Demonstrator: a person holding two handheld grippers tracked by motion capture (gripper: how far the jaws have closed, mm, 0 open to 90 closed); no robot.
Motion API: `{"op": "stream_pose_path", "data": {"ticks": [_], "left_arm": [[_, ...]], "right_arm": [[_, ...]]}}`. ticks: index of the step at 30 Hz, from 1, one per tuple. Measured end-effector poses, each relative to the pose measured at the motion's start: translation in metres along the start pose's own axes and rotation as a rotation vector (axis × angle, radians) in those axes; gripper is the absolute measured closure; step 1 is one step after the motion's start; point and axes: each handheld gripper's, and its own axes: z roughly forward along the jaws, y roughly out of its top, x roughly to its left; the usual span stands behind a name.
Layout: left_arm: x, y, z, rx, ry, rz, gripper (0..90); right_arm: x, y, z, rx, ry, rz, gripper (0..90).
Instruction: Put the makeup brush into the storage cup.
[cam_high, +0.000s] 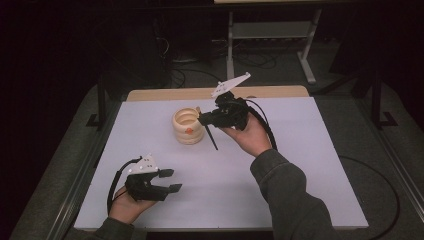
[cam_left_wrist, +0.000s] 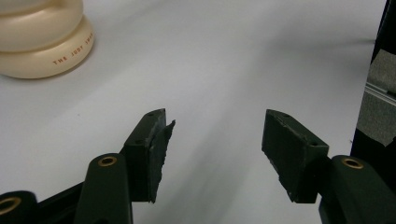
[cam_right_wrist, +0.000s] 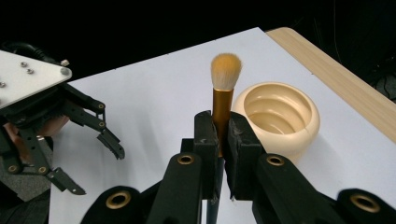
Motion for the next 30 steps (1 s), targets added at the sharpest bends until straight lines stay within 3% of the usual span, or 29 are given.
{"op": "stream_pose_path", "data": {"ticks": [13,21,30], "left_arm": [[-0.001,-0.002,0.0,-0.003,0.003,-0.011,34.9],[0.0,-0.003,-0.001,-0.001,0.009,0.007,34.3],[0.001,-0.004,-0.002,-0.011,0.015,-0.004,33.8]], "right_arm": [[-0.004,0.018,0.014,0.01,-0.007,-0.008,83.1],[-0.008,0.026,0.018,-0.003,-0.012,-0.005,83.1],[-0.011,0.035,0.026,-0.021,-0.014,0.001,83.1]]}}
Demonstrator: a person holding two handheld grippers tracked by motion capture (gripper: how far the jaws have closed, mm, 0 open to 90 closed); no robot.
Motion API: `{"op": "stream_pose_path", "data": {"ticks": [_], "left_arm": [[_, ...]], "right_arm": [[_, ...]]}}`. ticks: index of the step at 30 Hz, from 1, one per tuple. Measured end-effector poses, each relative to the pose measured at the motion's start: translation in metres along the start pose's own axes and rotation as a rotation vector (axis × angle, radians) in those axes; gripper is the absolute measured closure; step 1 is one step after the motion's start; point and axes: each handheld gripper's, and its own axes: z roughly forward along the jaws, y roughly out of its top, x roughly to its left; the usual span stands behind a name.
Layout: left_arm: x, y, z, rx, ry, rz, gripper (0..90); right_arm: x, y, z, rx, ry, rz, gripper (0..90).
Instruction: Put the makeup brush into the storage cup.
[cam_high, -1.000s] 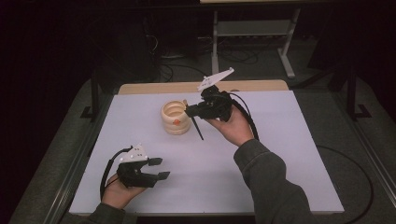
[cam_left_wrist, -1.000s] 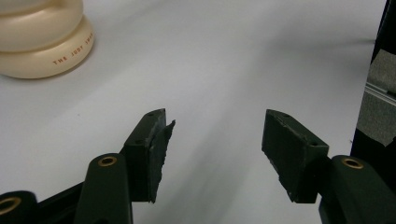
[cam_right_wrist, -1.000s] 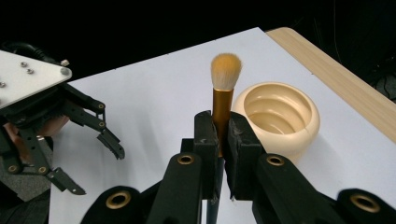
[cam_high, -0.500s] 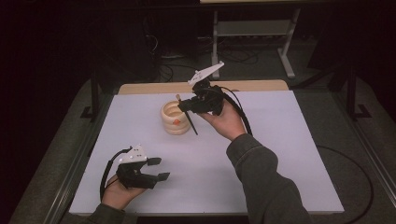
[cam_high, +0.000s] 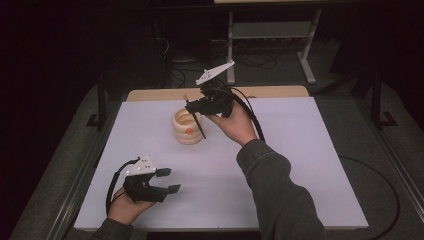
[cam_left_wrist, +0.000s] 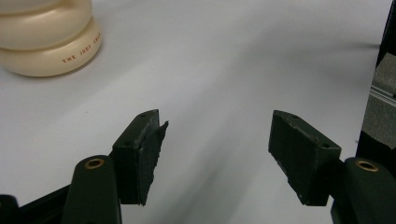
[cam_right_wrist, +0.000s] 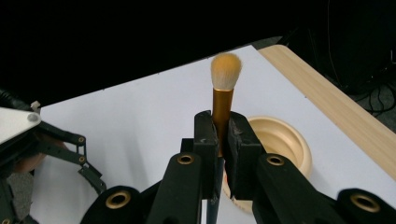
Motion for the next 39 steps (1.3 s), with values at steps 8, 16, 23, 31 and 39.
{"op": "stream_pose_path", "data": {"ticks": [8,16,23,31,39], "left_arm": [[-0.001,0.0,0.0,-0.002,0.007,0.002,33.5],[-0.001,0.0,0.001,-0.007,0.007,0.001,30.6],[-0.001,-0.001,0.0,-0.008,0.014,0.003,27.7],[-0.001,-0.002,-0.001,-0.012,0.025,0.007,25.6],[-0.001,-0.003,-0.001,-0.014,0.033,0.008,25.0]], "right_arm": [[-0.009,0.006,0.006,-0.016,-0.016,-0.002,83.1],[-0.015,0.018,0.015,-0.031,-0.024,0.026,83.1],[-0.019,0.022,0.023,-0.039,-0.028,0.024,83.1],[-0.025,0.022,0.031,-0.048,-0.034,0.051,83.0],[-0.03,0.026,0.041,-0.039,-0.047,0.046,83.0]]}}
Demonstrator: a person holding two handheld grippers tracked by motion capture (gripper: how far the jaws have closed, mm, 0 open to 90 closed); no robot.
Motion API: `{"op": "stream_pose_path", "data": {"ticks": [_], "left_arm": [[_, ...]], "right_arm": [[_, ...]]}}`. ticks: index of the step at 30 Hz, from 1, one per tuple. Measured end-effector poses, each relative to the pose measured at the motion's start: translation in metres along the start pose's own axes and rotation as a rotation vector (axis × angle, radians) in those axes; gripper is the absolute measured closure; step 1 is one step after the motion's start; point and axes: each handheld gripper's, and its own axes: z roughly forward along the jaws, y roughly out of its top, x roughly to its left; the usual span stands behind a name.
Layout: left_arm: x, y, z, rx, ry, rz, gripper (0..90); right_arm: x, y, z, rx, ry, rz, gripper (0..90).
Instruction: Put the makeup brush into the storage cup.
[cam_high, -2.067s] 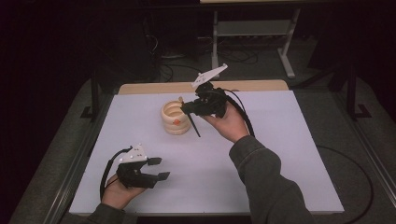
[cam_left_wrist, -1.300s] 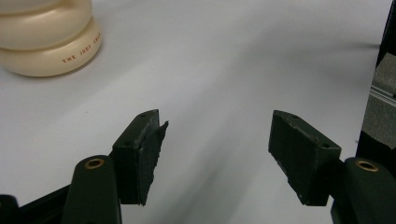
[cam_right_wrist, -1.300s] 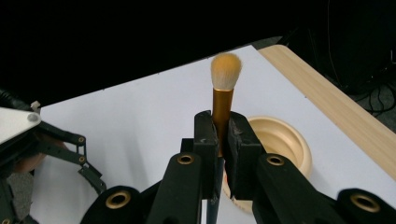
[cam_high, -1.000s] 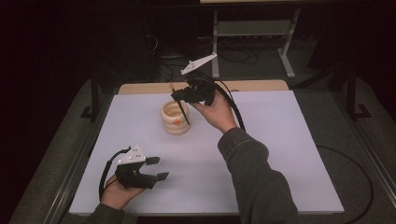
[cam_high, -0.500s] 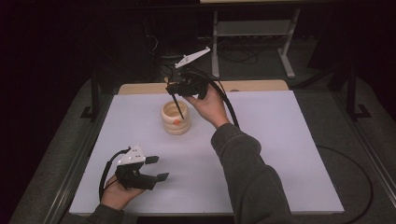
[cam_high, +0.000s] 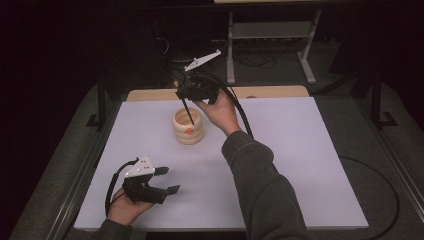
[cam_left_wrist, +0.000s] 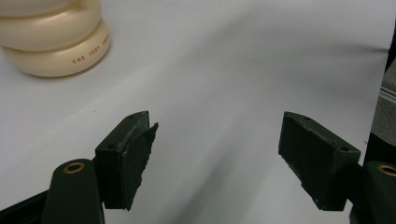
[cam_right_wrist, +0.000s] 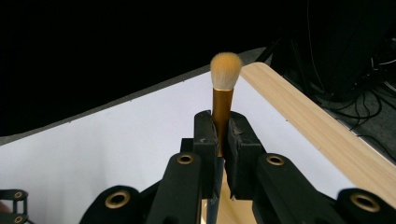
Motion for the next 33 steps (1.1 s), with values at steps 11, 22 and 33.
{"op": "stream_pose_path", "data": {"ticks": [11,22,33], "left_arm": [[0.0,0.001,0.0,0.0,-0.004,0.006,25.0],[0.001,0.001,-0.001,0.001,-0.006,-0.008,24.9],[0.002,0.001,-0.002,-0.001,-0.003,-0.003,24.7]], "right_arm": [[-0.003,0.006,0.011,-0.002,-0.026,0.008,82.9],[-0.014,0.004,0.014,-0.016,-0.054,0.039,82.7],[-0.017,0.001,0.02,-0.017,-0.049,0.053,82.6]]}}
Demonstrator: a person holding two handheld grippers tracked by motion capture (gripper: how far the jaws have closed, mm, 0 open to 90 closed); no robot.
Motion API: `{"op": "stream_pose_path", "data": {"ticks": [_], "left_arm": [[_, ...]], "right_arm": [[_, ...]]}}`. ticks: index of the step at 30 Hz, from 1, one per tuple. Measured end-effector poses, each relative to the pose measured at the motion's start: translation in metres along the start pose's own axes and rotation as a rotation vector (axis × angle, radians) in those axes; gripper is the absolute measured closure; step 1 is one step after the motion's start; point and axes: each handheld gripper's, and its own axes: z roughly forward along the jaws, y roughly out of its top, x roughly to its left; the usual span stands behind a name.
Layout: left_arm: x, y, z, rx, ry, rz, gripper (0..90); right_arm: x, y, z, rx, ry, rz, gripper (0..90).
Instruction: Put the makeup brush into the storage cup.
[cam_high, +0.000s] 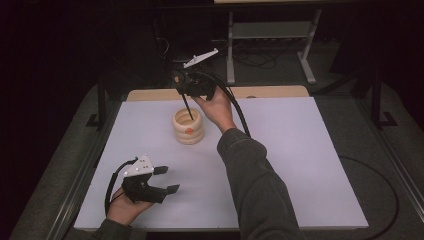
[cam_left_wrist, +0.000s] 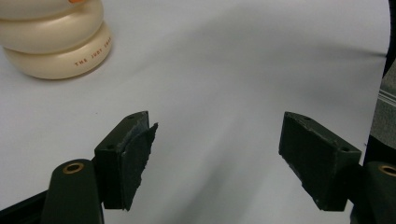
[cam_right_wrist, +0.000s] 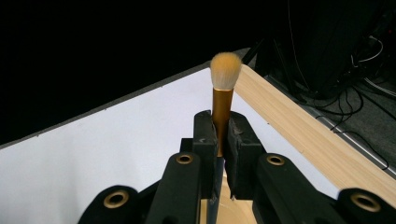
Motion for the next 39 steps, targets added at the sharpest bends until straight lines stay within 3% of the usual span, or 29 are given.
{"op": "stream_pose_path", "data": {"ticks": [39], "left_arm": [[0.003,-0.001,-0.004,-0.02,0.003,-0.011,24.4]], "right_arm": [[-0.002,-0.015,0.021,0.062,-0.01,0.012,82.4]]}}
